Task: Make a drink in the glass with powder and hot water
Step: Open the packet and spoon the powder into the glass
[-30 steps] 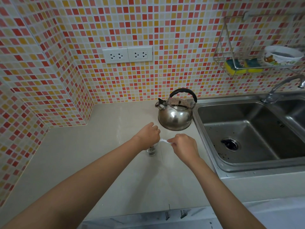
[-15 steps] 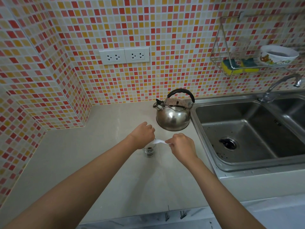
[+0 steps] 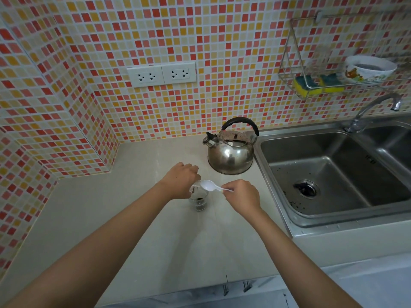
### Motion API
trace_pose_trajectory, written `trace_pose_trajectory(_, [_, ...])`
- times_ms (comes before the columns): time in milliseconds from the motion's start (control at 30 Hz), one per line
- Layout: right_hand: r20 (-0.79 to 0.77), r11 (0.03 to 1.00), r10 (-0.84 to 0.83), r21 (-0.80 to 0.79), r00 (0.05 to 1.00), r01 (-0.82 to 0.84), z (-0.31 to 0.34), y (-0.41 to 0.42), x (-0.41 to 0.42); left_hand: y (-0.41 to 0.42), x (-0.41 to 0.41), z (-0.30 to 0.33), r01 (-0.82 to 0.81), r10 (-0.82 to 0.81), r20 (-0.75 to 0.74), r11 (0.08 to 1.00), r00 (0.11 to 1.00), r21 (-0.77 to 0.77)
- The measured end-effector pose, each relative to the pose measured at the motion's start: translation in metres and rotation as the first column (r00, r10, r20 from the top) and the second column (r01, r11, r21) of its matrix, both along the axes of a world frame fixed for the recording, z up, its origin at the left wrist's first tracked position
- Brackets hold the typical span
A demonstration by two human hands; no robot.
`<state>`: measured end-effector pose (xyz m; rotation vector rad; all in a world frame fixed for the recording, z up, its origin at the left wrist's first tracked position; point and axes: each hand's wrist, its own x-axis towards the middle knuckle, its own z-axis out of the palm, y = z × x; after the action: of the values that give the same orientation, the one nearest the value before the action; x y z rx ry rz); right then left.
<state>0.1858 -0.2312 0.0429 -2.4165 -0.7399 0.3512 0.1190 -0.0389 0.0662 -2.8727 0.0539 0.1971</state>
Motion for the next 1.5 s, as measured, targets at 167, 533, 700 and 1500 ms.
trace_pose_trajectory(167, [-0.146, 0.997, -0.054, 0.041, 0.988, 0.06, 0.001, 0.004, 0.002, 0.002, -0.003, 0.001, 0.012, -0.012, 0.011, 1.0, 1.0, -0.014])
trace_pose_trajectory(533, [-0.355, 0.981, -0.121, 0.1, 0.927, 0.167, 0.005, 0.007, 0.007, 0.009, -0.005, -0.002, 0.007, 0.003, 0.085, 0.994, 0.996, -0.111])
trace_pose_trajectory(700, [-0.42, 0.972, -0.101, 0.152, 0.902, 0.18, 0.006, 0.008, 0.009, 0.01, -0.003, 0.001, 0.036, -0.03, 0.059, 0.993, 0.998, -0.11])
trace_pose_trajectory(1500, [-0.152, 0.998, -0.057, -0.008, 0.987, 0.057, 0.003, 0.004, 0.007, -0.028, 0.023, 0.025, 0.306, -0.228, -0.242, 0.878, 0.943, 0.368])
